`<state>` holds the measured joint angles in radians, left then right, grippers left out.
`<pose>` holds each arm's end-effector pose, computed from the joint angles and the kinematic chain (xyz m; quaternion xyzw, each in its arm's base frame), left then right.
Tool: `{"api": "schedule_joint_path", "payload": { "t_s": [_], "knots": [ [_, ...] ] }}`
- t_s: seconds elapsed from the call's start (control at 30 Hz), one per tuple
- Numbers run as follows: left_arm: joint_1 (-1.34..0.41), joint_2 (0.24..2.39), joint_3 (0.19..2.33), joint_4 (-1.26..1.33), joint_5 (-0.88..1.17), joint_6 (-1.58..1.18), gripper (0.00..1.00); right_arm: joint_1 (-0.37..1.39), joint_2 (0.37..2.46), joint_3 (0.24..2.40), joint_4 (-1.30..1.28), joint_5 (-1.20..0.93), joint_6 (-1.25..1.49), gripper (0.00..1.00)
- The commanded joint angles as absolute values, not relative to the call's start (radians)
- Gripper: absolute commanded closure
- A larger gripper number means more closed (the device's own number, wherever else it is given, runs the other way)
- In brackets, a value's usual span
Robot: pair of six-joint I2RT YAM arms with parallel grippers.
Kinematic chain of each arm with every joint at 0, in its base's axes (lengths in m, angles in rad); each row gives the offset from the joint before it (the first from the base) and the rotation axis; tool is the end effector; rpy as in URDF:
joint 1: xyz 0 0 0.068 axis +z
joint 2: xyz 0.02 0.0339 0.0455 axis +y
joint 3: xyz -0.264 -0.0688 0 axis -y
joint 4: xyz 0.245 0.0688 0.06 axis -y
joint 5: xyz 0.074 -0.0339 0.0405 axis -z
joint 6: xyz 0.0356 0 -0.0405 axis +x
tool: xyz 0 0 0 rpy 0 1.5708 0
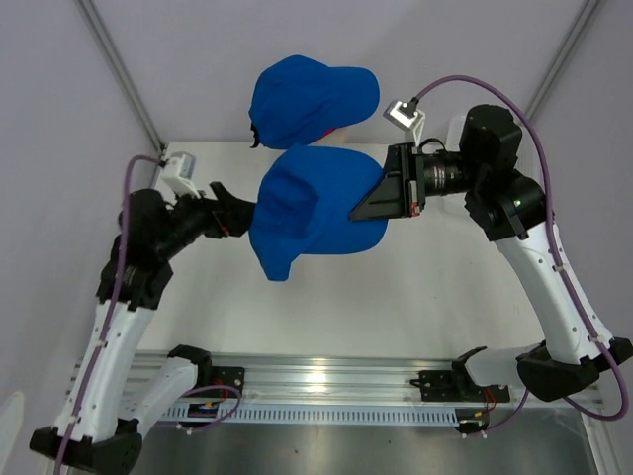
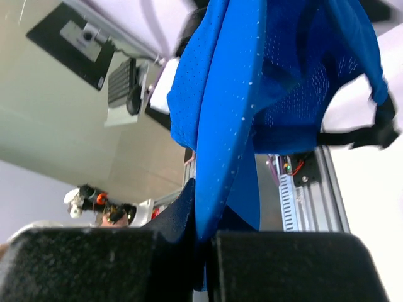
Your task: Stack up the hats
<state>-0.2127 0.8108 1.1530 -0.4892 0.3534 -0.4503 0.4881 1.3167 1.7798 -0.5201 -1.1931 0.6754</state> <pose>0.1489 -0.0448 0.4279 0.0257 0.7537 -0.3351 0.5648 0.1903 0.1385 0.5272 -0.3278 0.6348 0.6534 0.2502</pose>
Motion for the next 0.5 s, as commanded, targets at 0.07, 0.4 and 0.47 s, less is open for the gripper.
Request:
{"api": "schedule_joint_path", "payload": {
  "t_s": [0.07, 0.4, 0.47],
  "knots": [
    [-0.184, 0.89, 1.003, -0.434, 0.449, -0.42, 0.07, 0.537, 1.327, 1.815, -0.552, -1.206, 0.586, 1.0],
    [-0.147, 0.873, 1.064, -0.331, 0.633, -0.502, 0.04, 0.595, 1.492, 1.996, -1.172, -0.588, 0.221, 1.0],
    [-0.147, 0.854, 1.095, -0.328, 0.644, -0.509, 0.04, 0.62, 1.482, 1.98, -1.169, -0.444, 0.232, 1.0]
  ]
}}
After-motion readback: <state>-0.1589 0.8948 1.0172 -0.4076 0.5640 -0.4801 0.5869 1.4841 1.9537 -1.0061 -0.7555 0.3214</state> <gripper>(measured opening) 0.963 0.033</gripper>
